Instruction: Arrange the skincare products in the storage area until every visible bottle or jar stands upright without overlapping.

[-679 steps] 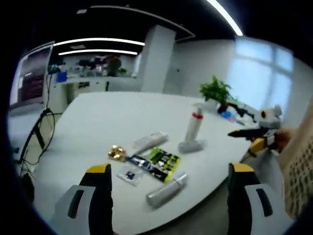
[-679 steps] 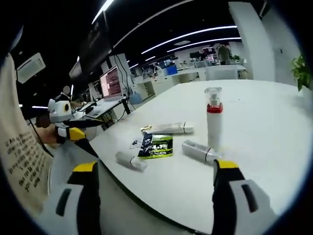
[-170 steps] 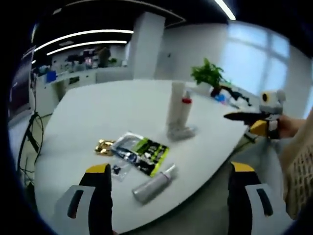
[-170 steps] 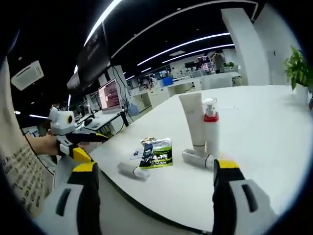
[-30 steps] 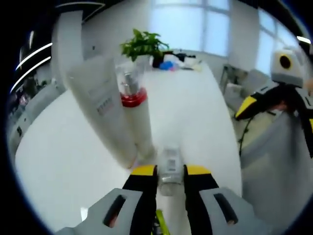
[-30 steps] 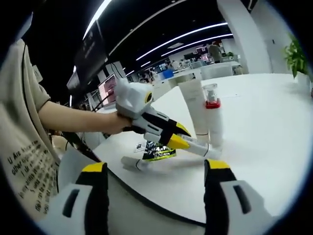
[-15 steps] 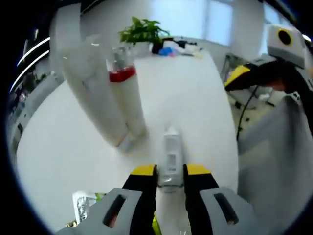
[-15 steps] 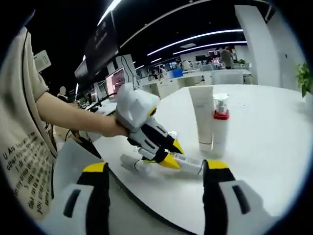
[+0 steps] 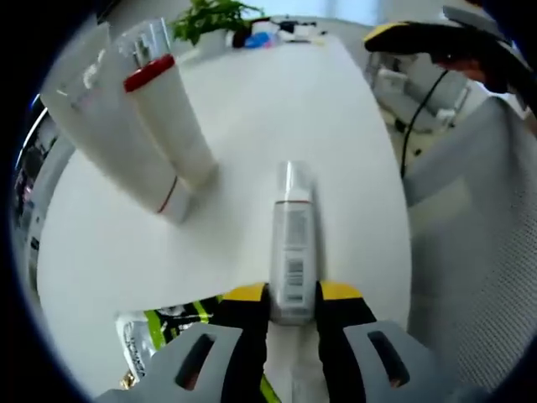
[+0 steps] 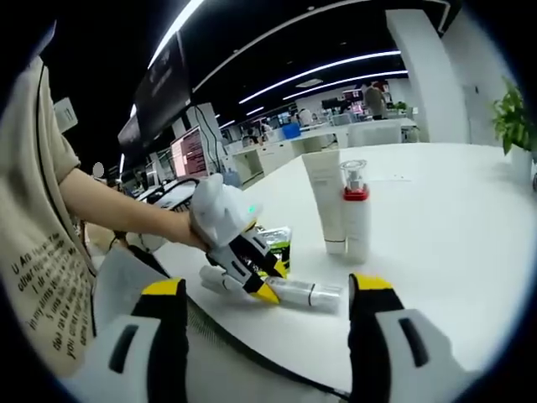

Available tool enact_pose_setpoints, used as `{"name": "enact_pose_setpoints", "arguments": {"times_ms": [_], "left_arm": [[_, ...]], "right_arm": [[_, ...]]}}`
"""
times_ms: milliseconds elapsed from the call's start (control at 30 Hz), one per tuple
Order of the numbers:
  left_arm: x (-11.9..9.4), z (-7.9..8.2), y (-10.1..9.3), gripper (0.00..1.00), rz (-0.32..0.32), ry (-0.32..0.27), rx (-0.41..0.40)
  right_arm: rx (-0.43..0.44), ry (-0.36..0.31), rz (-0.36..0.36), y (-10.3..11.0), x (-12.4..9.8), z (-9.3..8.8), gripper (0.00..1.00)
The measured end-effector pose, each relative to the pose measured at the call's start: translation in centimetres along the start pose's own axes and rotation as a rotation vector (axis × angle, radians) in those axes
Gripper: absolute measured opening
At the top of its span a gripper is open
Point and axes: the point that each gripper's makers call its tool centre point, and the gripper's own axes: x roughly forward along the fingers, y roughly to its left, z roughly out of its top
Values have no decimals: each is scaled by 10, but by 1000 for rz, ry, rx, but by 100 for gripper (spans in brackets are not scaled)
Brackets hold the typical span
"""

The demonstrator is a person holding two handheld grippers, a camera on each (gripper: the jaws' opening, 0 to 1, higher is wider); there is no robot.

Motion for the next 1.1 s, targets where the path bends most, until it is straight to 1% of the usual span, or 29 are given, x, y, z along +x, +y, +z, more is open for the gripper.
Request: {"name": "enact_pose_setpoints", "arguments": {"times_ms": [100, 200, 233, 333, 400, 600, 767, 900, 1000, 1067, 1100], "left_arm": [[0, 1, 0, 19, 14, 20, 41], [0, 6, -1, 26, 16, 19, 42], [0, 8, -1, 26, 18, 20, 46], [2, 14, -3, 22, 13, 14, 63], [5, 19, -5, 21, 8, 11, 77], [14, 25, -6, 18, -6, 41, 108], [16, 26, -6, 18, -18, 68, 98], [14, 26, -7, 17, -19, 85, 83], [13, 26, -8, 16, -11, 87, 78], [11, 28, -10, 16, -16, 75, 40], [9, 30, -13, 16, -27, 60, 17]], "right_arm": [[2, -4, -2, 0, -2, -1, 80], [7, -7, -5, 1, -4, -2, 80], [10, -8, -8, 2, -5, -2, 80], [12, -10, -16, 2, -9, -2, 80], [15, -14, -23, 2, -13, -2, 80], [25, -17, -55, -4, -25, -7, 80], [36, -18, -72, -5, -31, -10, 80], [38, -15, -73, -4, -32, -12, 81], [34, -17, -66, -2, -31, -11, 81], [30, -18, -64, -1, -30, -9, 81], [27, -21, -61, 0, -30, -8, 81]]}}
